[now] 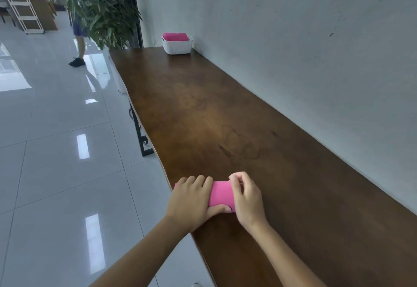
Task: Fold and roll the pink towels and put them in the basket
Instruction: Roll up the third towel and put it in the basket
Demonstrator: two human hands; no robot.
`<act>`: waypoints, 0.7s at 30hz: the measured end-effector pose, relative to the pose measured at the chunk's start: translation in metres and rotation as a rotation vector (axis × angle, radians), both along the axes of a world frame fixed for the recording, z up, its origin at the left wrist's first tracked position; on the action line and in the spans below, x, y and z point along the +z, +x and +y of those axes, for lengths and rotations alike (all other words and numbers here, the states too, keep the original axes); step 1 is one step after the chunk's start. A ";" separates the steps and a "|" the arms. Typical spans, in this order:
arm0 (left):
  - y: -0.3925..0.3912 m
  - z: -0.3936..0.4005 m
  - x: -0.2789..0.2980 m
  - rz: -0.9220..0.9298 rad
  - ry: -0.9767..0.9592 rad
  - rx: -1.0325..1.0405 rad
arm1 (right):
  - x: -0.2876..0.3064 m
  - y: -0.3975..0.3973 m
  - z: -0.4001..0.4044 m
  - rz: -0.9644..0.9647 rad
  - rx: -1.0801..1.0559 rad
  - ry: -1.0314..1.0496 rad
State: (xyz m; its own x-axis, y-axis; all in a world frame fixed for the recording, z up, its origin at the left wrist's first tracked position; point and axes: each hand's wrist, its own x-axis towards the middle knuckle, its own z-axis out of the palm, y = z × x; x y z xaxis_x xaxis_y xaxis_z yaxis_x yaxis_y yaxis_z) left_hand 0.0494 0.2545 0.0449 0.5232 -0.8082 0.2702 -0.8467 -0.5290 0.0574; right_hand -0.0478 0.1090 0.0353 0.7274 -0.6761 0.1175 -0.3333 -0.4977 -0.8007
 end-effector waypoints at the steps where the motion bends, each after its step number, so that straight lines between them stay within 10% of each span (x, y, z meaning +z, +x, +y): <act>1: 0.002 -0.001 0.003 0.015 0.018 0.006 | -0.005 -0.006 0.005 -0.028 0.030 -0.023; 14: -0.008 0.005 0.010 0.093 0.081 -0.116 | 0.023 -0.012 0.010 0.179 0.013 -0.050; 21: -0.008 0.015 0.022 0.456 -0.121 0.081 | 0.050 -0.008 0.014 0.050 0.099 0.266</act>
State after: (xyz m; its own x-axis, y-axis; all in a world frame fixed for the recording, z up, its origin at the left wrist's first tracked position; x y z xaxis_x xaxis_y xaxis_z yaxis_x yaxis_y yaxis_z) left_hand 0.0413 0.2697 0.0670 0.6702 -0.7370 0.0876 -0.6771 -0.5589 0.4787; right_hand -0.0558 0.1232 0.0850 0.7921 -0.6034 -0.0923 -0.3361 -0.3048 -0.8911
